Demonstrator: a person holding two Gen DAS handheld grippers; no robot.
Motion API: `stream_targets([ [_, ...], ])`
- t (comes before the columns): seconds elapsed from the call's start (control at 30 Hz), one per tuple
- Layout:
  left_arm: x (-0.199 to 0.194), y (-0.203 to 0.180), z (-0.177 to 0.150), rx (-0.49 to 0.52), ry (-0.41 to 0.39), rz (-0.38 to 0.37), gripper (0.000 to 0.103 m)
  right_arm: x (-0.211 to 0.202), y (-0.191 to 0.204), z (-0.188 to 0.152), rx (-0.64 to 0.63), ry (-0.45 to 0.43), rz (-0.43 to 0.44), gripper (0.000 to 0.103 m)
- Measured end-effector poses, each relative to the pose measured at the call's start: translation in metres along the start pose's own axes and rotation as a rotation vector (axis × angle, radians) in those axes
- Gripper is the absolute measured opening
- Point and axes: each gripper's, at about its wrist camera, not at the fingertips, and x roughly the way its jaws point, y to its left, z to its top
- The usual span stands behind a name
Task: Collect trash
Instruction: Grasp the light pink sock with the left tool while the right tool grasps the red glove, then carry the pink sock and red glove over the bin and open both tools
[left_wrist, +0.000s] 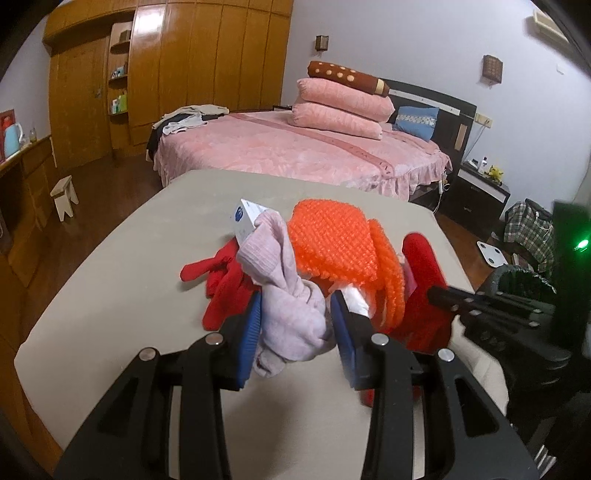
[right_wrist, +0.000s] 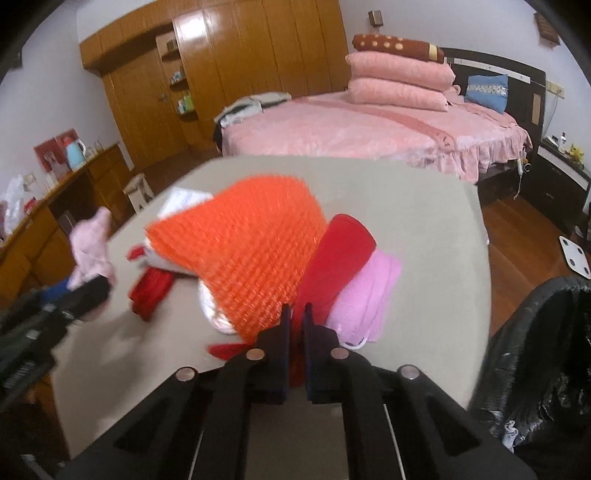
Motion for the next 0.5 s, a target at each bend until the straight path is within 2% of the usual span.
stream_targets([
  [0.17, -0.009, -0.009, 0.003, 0.017, -0.023, -0.012, 0.037, -0.034, 0.0, 0.013, -0.01, -0.067, 0.012, 0.006],
  [0.5, -0.024, -0.045, 0.012, 0.062, -0.055, -0.073, 0.037, -0.082, -0.021, 0.023, 0.013, -0.141, -0.009, 0.006],
])
